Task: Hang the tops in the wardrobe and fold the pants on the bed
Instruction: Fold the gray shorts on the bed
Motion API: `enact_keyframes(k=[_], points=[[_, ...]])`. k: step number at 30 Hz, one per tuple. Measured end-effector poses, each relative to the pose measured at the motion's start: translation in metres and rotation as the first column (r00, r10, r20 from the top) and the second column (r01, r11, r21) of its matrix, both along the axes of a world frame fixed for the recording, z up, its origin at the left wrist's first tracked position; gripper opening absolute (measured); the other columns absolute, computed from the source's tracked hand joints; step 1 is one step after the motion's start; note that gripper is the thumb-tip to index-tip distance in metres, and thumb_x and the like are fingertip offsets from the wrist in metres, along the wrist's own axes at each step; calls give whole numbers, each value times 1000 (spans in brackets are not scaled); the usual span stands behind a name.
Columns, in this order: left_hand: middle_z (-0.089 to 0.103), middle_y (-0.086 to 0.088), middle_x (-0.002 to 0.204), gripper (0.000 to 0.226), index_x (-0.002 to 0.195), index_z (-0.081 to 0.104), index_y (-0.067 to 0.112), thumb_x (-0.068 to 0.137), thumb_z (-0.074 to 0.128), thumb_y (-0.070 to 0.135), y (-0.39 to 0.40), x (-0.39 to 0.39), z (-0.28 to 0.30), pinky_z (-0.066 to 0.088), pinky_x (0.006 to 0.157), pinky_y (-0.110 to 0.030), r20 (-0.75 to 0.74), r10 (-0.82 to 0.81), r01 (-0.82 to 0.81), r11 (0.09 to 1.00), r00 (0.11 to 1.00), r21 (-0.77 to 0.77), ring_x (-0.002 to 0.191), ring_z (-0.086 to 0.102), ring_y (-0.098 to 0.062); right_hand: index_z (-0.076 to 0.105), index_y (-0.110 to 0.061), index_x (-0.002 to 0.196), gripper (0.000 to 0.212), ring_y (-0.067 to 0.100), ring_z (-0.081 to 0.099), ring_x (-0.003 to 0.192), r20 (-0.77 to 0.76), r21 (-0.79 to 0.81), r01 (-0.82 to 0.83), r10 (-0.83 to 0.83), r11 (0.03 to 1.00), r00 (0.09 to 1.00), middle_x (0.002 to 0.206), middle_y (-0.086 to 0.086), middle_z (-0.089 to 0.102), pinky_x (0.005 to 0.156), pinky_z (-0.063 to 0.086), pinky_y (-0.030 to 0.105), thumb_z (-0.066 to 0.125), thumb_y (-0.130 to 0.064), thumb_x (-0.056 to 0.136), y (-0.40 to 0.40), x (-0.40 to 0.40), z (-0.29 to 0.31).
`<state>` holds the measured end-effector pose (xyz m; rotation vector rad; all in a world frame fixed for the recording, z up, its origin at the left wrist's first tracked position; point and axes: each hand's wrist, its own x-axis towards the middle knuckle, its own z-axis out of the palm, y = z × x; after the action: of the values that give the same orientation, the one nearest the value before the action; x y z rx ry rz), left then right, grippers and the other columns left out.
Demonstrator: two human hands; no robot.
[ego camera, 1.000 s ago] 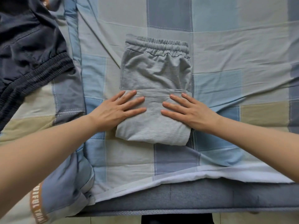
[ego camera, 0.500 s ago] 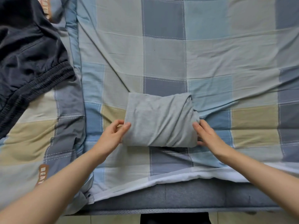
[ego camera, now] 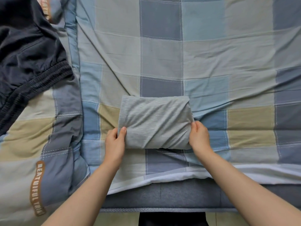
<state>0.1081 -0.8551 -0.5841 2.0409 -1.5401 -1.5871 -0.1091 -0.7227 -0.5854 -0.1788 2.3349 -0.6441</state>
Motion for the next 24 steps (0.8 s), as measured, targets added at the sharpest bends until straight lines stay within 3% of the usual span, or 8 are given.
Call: enact_keyframes(k=[2, 4, 6, 8, 13, 17, 21, 24], points=[[59, -7, 109, 27, 101, 57, 8, 95, 58, 34, -6, -10, 0, 43, 91, -35, 4, 14, -14, 999, 1000, -43, 101, 55, -22, 54, -3, 112, 27, 33, 53, 104, -49, -54, 105, -107, 993, 993, 109, 14, 59, 85, 39, 38, 35, -19, 101, -5, 0, 3], [58, 0, 120, 35, 115, 51, 20, 91, 62, 43, -14, -21, 1, 43, 96, -31, -28, 40, -42, 997, 999, -63, 109, 55, -15, 43, -9, 132, 39, 23, 49, 115, -36, -156, 127, -134, 980, 990, 125, 9, 52, 88, 33, 25, 36, -33, 101, -12, 3, 9], [58, 3, 123, 45, 121, 49, 23, 89, 61, 52, -20, -30, -1, 44, 99, -35, 12, 39, -39, 998, 999, -46, 113, 56, -16, 26, -13, 146, 60, 22, 40, 128, -12, -166, -30, 28, 986, 1000, 144, 11, 38, 98, 30, 23, 36, -48, 98, -20, 15, 11], [61, 5, 114, 41, 113, 53, 22, 90, 56, 56, -22, -38, -1, 45, 98, -41, 97, 4, 3, 997, 995, -72, 109, 58, -20, 11, -16, 151, 74, 33, 34, 134, -18, -63, -171, 170, 983, 985, 152, 14, 26, 107, 30, 38, 39, -55, 94, -27, 27, 10], [57, 7, 97, 28, 102, 51, 23, 94, 52, 50, -2, -47, 14, 40, 81, -34, 165, 41, -2, 973, 985, -230, 94, 55, -20, 7, -23, 149, 70, 40, 48, 120, -25, 4, -200, 200, 980, 980, 147, 16, 33, 93, 40, 43, 41, -52, 95, -26, 26, 15], [53, 27, 99, 21, 110, 47, 33, 94, 58, 40, 33, -43, 46, 39, 78, -21, 38, 90, -74, 949, 995, -307, 91, 53, 11, 16, -29, 145, 63, 34, 53, 110, -117, -118, -219, 206, 968, 972, 139, 8, 37, 79, 36, 36, 46, -50, 94, 8, 19, 44], [56, 26, 110, 27, 121, 51, 31, 95, 59, 30, 73, -40, 90, 38, 86, -8, -2, 26, -25, 925, 1000, -378, 102, 52, 12, 21, -27, 146, 62, 25, 56, 87, -273, -146, -347, 299, 927, 914, 128, 3, 34, 68, 37, 30, 49, -43, 94, 44, 14, 95], [55, 16, 122, 33, 128, 54, 24, 95, 60, 22, 97, -45, 133, 33, 94, -4, -5, -33, 28, 919, 999, -393, 110, 48, 8, 25, -28, 143, 56, 25, 57, 86, -307, -122, -395, 344, 911, 887, 125, 1, 35, 68, 47, 36, 50, -40, 94, 71, 7, 146]])
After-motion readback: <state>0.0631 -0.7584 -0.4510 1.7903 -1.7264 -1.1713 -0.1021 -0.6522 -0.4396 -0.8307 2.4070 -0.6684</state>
